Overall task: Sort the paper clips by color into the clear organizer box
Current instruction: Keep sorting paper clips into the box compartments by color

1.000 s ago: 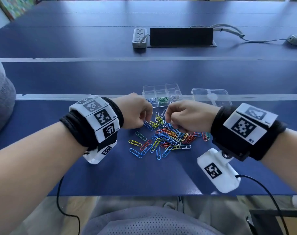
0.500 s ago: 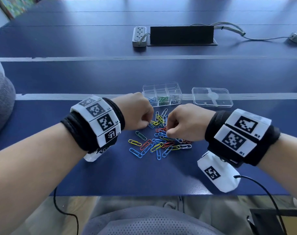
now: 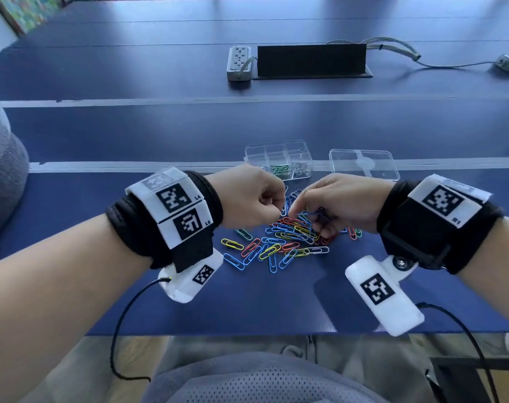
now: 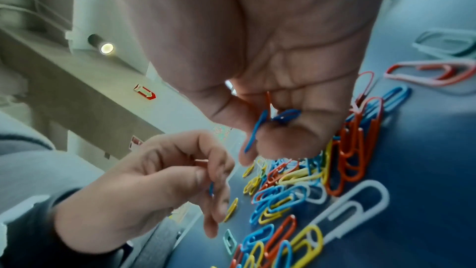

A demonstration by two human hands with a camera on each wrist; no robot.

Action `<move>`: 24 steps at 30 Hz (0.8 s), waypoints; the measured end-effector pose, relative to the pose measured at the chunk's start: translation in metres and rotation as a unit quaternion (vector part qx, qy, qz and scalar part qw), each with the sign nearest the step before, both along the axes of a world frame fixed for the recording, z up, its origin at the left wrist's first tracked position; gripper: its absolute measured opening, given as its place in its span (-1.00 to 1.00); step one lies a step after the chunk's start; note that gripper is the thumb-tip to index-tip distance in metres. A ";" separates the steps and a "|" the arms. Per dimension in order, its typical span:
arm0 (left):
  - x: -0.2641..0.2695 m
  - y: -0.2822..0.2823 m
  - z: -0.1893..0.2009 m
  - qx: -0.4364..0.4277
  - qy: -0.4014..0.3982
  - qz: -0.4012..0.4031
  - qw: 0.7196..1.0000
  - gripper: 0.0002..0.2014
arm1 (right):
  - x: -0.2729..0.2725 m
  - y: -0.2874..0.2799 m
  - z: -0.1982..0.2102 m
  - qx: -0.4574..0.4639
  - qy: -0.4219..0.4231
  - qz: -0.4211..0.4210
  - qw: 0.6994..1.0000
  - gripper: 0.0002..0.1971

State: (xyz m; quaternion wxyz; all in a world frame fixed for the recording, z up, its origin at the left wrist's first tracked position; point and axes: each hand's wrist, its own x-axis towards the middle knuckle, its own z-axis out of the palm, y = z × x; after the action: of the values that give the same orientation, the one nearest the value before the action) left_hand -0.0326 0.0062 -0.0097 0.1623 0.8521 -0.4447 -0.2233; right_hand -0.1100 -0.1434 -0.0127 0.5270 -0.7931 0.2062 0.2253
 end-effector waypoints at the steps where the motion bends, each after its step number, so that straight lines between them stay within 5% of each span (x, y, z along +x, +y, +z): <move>1: -0.001 -0.003 -0.001 0.004 -0.003 0.008 1.000 -0.82 | 0.000 -0.001 0.000 0.019 0.006 -0.012 1.000 -0.80; 5: -0.002 -0.013 -0.005 0.004 -0.030 0.027 0.999 -0.73 | -0.002 0.000 0.001 0.003 0.012 -0.029 0.999 -0.86; 9: -0.005 -0.012 -0.007 0.033 -0.033 -0.001 0.999 -0.87 | -0.011 0.006 0.001 -0.253 -0.056 0.137 0.956 -0.94; 13: -0.003 -0.012 -0.013 0.058 -0.101 -0.073 0.991 -0.84 | -0.012 0.016 -0.003 -0.325 -0.080 0.182 0.924 -0.91; 18: 0.001 -0.014 -0.015 0.055 -0.127 -0.082 0.987 -0.87 | -0.010 0.015 -0.001 -0.339 -0.084 0.179 0.920 -0.89; 24: 0.001 -0.008 -0.011 0.017 -0.064 -0.016 0.998 -0.86 | -0.007 0.005 0.005 -0.254 -0.070 0.140 0.955 -0.88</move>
State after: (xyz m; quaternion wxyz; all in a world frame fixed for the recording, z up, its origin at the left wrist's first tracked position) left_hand -0.0319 -0.0021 -0.0209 0.1148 0.8599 -0.4643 -0.1782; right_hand -0.1172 -0.1385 -0.0078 0.2848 -0.9354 0.1057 0.1809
